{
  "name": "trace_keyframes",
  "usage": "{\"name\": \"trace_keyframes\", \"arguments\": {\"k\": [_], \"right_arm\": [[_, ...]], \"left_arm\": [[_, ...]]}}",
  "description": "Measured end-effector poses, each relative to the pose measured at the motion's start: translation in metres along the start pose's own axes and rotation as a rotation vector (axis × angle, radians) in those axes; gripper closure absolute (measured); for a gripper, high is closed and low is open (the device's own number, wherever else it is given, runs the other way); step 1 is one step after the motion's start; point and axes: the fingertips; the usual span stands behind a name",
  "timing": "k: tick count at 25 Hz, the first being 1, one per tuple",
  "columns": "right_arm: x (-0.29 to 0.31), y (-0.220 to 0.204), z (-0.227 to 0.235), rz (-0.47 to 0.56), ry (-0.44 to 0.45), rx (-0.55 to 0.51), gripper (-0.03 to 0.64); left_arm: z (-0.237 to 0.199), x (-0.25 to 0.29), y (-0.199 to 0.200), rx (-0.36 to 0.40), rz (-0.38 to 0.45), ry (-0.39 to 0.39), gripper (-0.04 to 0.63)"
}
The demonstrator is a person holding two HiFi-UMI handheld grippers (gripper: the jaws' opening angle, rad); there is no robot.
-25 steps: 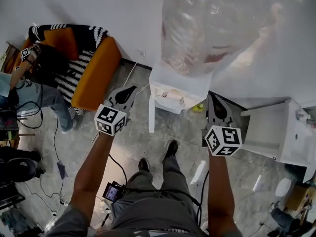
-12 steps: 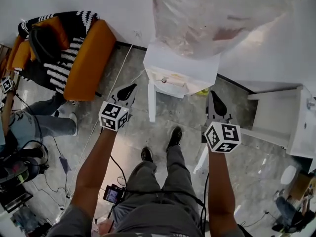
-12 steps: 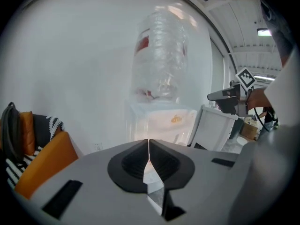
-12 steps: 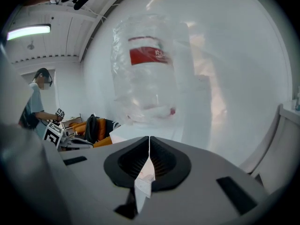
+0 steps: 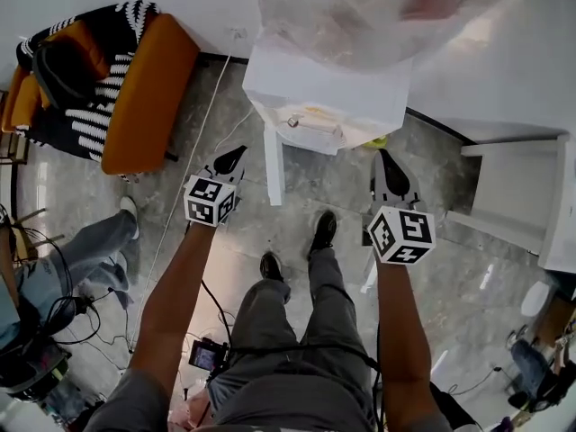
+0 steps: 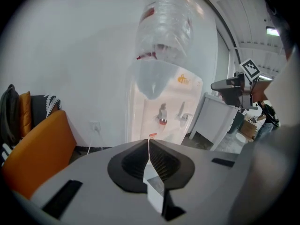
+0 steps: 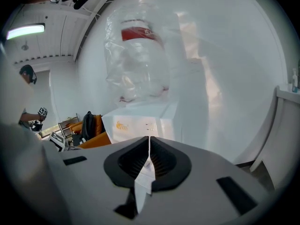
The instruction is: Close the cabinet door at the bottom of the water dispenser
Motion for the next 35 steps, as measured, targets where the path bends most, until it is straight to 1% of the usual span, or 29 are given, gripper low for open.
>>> {"name": "trace_keyframes", "arguments": {"k": [14,20,27,31,35], "right_arm": [[0.031,-0.085,0.038,-0.070,-0.031,0.024,0.586],[0.043,-0.122,0.048,-0.109,-0.029,0.027,0.584],[0.051,-0.156,0.063,-0.141,-0.033,0.031,0.584],[0.054,-0.171,0.073,-0.151,-0.033,0.026,0.584],[0.057,-0.183,0.080,-0.160,-0.039,0.026,0.584]], "left_arm": [[0.000,0.060,-0.102,-0.068,-0.108,-0.003,0.574],[0.004,0.081,-0.156,-0.088,-0.189,-0.011,0.574],[0.005,0.104,-0.205,-0.113,-0.258,-0.010,0.574],[0.008,0.115,-0.229,-0.114,-0.293,-0.007,0.574],[0.005,0.123,-0.251,-0.132,-0.322,-0.003,0.574]]}}
Point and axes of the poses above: the fingertips, and each gripper's own axes: x forward along the fingers, z to its right, y out of its top, and after that the axes turned 6 degrees about x, right-handed
